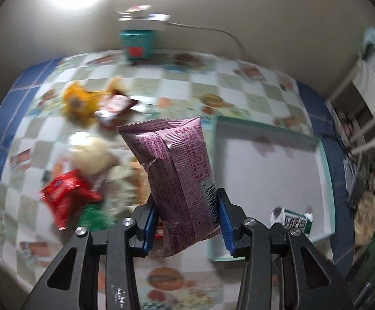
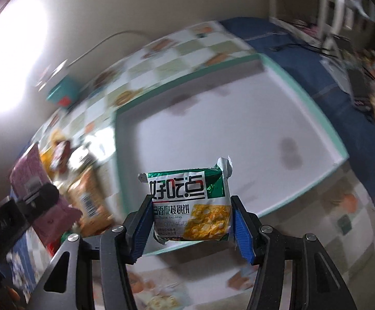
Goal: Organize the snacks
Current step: 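Lift both held packs and carry them over the white tray, then open the left gripper to drop the pink bag into the tray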
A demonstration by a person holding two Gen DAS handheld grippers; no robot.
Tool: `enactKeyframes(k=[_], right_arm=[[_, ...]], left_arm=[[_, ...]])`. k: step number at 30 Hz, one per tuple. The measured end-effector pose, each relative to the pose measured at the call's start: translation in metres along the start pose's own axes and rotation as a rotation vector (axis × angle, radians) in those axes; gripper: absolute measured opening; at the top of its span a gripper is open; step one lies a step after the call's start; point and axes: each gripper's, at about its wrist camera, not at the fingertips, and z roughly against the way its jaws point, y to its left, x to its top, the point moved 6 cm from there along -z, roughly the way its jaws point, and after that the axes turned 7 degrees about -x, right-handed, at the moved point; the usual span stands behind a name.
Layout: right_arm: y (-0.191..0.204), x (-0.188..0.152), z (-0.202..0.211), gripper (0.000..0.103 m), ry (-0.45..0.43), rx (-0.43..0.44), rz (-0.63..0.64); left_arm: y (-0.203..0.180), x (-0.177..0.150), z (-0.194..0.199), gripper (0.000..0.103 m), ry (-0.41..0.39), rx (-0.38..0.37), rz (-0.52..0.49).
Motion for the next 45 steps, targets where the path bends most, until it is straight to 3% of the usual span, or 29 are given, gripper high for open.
enactKeyframes(k=[11, 16, 21, 32, 42, 44, 45], right_arm=[[-0.087, 0.042, -0.007, 0.061, -0.067, -0.142, -0.207], [-0.106, 0.056, -0.018, 0.061, -0.063, -0.169, -0.268], [-0.114, 0.064, -0.028, 0.061, -0.052, -0.181, -0.298], [-0.111, 0.079, -0.049, 0.061, -0.038, -0.181, -0.294], [-0.106, 0.082, -0.068, 0.061, -0.009, -0.192, -0.269], [-0.105, 0.081, -0.072, 0.061, 0.006, -0.192, -0.260], [-0.104, 0.082, -0.073, 0.062, 0.007, -0.195, -0.252]], left_arm=[[-0.063, 0.003, -0.046, 0.044, 0.018, -0.107, -0.170], [-0.074, 0.007, -0.059, 0.044, 0.004, -0.083, -0.239], [-0.077, 0.011, -0.080, 0.044, 0.030, -0.107, -0.217], [-0.079, 0.038, -0.105, 0.044, 0.017, -0.077, -0.194], [-0.077, 0.043, -0.132, 0.044, 0.082, -0.061, -0.171], [-0.076, 0.041, -0.137, 0.050, 0.098, -0.055, -0.169], [-0.075, 0.041, -0.138, 0.060, 0.103, -0.054, -0.167]])
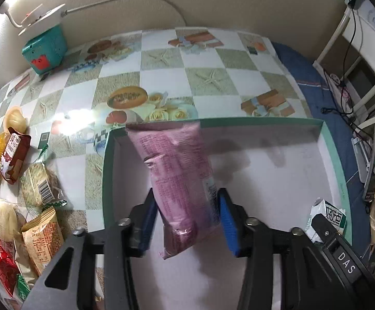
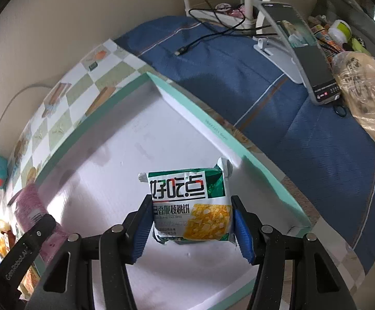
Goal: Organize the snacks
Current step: 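Open the left gripper to drop the pink bag into the tray, then lower the biscuit pack into the tray and open the right gripper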
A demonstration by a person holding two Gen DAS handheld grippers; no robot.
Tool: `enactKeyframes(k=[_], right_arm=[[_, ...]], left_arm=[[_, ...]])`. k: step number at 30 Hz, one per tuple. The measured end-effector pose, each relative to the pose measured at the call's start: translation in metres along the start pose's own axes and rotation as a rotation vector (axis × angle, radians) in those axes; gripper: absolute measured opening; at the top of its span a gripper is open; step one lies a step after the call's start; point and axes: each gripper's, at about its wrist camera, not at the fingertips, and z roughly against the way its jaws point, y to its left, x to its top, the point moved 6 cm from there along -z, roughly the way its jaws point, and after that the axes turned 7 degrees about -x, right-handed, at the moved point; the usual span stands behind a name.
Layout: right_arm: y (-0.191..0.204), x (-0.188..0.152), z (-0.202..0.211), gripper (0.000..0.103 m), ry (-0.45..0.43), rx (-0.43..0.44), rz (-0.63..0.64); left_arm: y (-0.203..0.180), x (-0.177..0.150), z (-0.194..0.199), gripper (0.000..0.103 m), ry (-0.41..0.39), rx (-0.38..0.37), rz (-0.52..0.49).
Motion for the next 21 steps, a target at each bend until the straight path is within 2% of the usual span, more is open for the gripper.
enactKeyframes(k=[2, 7, 8, 9, 12, 17, 19, 21], right_arm=[[0.000, 0.000, 0.001, 0.063, -0.003, -0.008, 0.003], [0.002, 0.003, 0.003, 0.065, 0.011, -0.013, 0.025], [0.003, 0.003, 0.005, 0.065, 0.014, -0.010, 0.033], [0.005, 0.004, 0.007, 0.069, 0.012, -0.008, 0.042], [0.011, 0.006, 0.015, 0.086, -0.004, 0.002, 0.075], [0.016, 0.003, 0.021, 0.090, 0.003, 0.026, 0.100], [0.019, 0.002, 0.026, 0.103, -0.005, 0.042, 0.111], [0.023, 0.002, 0.033, 0.103, -0.026, 0.065, 0.117]], left_arm=[[0.001, 0.000, 0.000, 0.068, -0.001, -0.011, 0.016], [-0.001, 0.004, 0.013, 0.072, -0.018, -0.035, 0.036], [-0.001, 0.007, 0.018, 0.078, -0.029, -0.032, 0.040], [-0.001, 0.008, 0.022, 0.082, -0.036, -0.031, 0.042], [0.002, 0.014, 0.039, 0.083, -0.066, -0.028, 0.055], [0.021, 0.018, 0.067, 0.087, -0.137, 0.012, 0.082], [0.029, 0.016, 0.075, 0.087, -0.152, 0.006, 0.092], [0.036, 0.012, 0.084, 0.087, -0.176, 0.013, 0.086]])
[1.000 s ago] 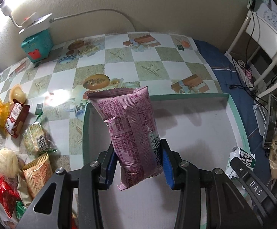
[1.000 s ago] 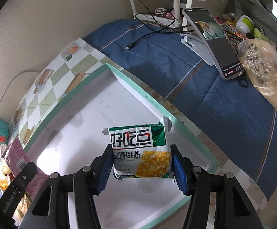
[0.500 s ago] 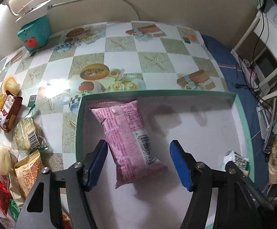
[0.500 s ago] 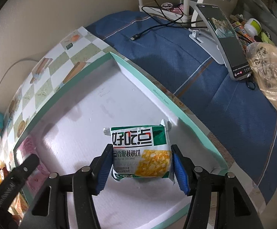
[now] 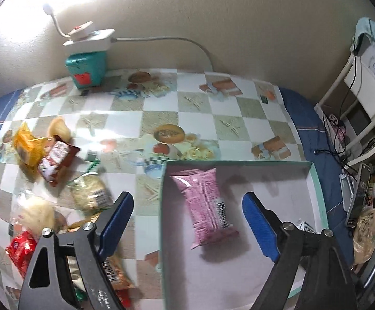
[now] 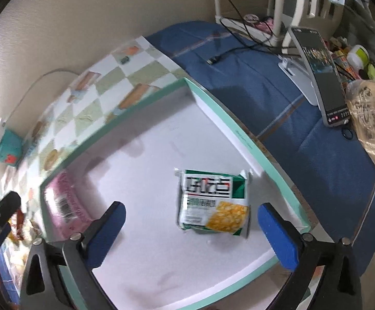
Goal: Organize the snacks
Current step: 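Lower the biscuit pack into the tray and open the right gripper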
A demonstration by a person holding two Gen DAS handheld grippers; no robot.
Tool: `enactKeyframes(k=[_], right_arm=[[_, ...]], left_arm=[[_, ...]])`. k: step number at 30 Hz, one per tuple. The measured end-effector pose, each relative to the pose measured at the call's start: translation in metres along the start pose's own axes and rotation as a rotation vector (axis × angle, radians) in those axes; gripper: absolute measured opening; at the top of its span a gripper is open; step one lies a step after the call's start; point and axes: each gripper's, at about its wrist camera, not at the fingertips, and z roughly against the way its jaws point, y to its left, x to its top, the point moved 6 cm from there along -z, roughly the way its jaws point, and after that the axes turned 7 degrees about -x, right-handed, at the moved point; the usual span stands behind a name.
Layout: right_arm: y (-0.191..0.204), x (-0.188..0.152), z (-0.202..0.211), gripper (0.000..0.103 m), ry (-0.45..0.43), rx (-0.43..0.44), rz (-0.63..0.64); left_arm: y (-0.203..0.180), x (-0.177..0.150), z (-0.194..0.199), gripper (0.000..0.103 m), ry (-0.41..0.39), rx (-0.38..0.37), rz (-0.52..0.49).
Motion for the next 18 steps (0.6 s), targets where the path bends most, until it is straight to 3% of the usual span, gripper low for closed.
enactKeyframes(k=[4, 13, 18], right_arm=[[0.011, -0.005, 0.013, 0.103, -0.033, 0.024, 0.024], [0.036, -0.013, 0.046, 0.103, -0.106, 0.092, 0.065], [0.057, -0.025, 0.064, 0.103, -0.125, 0.105, 0.141]], left_arm=[[0.021, -0.004, 0.020, 0.087, -0.064, 0.023, 0.017], [0.074, -0.026, 0.057, 0.087, -0.074, -0.013, 0.153], [0.105, -0.030, 0.094, 0.087, -0.202, 0.115, 0.165]])
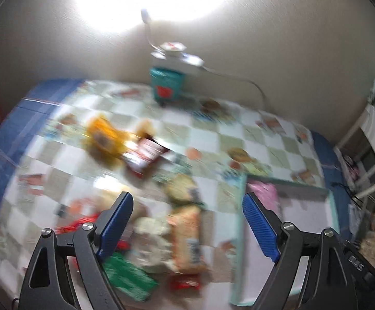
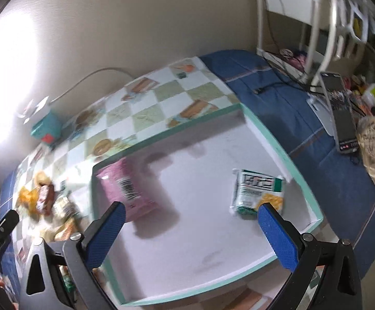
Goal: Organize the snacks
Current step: 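Lower the biscuit pack into the tray and open the right gripper, then move both grippers back to the snack pile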
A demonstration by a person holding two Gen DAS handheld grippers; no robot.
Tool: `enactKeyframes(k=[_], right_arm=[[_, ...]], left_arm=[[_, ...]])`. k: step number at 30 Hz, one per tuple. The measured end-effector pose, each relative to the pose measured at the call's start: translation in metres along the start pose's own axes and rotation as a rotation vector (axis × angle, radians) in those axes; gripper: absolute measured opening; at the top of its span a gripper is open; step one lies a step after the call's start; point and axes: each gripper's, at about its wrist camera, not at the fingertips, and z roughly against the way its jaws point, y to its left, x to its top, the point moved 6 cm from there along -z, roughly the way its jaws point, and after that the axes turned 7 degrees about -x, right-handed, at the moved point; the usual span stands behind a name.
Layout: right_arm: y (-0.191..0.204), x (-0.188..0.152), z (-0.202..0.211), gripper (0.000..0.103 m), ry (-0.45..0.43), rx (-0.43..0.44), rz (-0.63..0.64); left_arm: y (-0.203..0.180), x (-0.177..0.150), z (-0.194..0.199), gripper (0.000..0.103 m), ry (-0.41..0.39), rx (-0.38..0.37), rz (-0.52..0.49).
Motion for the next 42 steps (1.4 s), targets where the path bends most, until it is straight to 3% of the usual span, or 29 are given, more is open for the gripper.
enactKeyframes(k=[3, 7, 11, 15, 19, 24, 30, 37, 42], right_arm=[[0.020, -0.007, 0.008, 0.103, 0.004, 0.062, 0.036], [0.046, -0.017, 0.019, 0.103, -0.021, 0.062, 0.093], [0.060, -0.023, 0.027, 0.103, -0.029, 0.088, 0.077], [0.075, -0.032, 0.035, 0.103, -0.026, 0.180, 0.057], [0.099, -0.042, 0.039, 0.103, -0.055, 0.133, 0.147], [0.132, -0.062, 0.046, 0.103, -0.056, 0.201, 0.231], [0.164, -0.081, 0.047, 0.103, -0.020, 0.283, 0.278], [0.186, -0.101, 0.035, 0.103, 0.079, 0.325, 0.305], [0.189, -0.119, 0.018, 0.103, 0.177, 0.299, 0.306]], left_arm=[[0.024, 0.007, 0.019, 0.087, -0.062, 0.034, 0.044], [0.062, 0.013, 0.046, 0.087, -0.132, 0.126, 0.085], [0.101, 0.010, 0.065, 0.087, -0.126, 0.237, 0.143], [0.137, 0.001, 0.076, 0.087, -0.084, 0.367, 0.165], [0.161, -0.004, 0.083, 0.087, -0.070, 0.347, 0.229], [0.178, -0.012, 0.084, 0.087, -0.035, 0.334, 0.251], [0.199, -0.020, 0.076, 0.087, 0.009, 0.265, 0.358], [0.210, -0.031, 0.061, 0.087, 0.076, 0.203, 0.430], [0.203, -0.043, 0.040, 0.087, 0.152, 0.167, 0.435]])
